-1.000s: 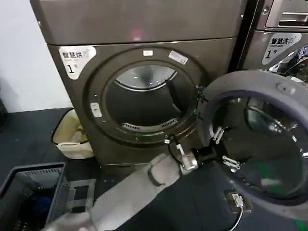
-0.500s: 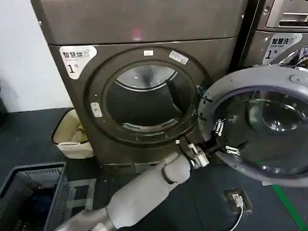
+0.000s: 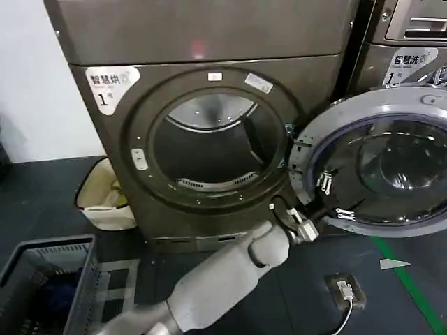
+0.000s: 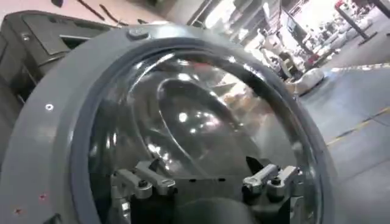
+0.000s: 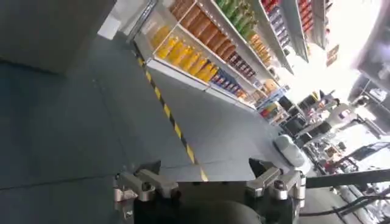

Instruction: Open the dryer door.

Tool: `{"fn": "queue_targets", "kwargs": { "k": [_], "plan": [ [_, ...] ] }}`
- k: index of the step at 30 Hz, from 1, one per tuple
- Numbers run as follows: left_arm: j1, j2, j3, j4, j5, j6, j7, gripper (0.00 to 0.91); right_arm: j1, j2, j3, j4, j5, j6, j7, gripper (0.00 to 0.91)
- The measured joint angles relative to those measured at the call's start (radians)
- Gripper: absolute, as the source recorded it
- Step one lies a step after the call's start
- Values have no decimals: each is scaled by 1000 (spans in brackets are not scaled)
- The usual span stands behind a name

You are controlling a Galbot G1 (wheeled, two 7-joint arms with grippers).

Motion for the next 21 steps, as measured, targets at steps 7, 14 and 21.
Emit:
{"fn": "queue_targets", "kwargs": {
  "k": [7, 14, 21],
  "plan": [
    [0, 0, -1, 6, 2, -2, 3, 907, 3, -2, 0, -2, 3, -1, -14, 907],
    [6, 0, -7, -12, -9, 2, 20, 907, 4, -5, 0, 3, 12, -9, -35, 907],
    [49, 10, 6, -120, -68, 45, 109, 907, 12, 2, 5, 13, 11, -35, -27, 907]
  ]
}}
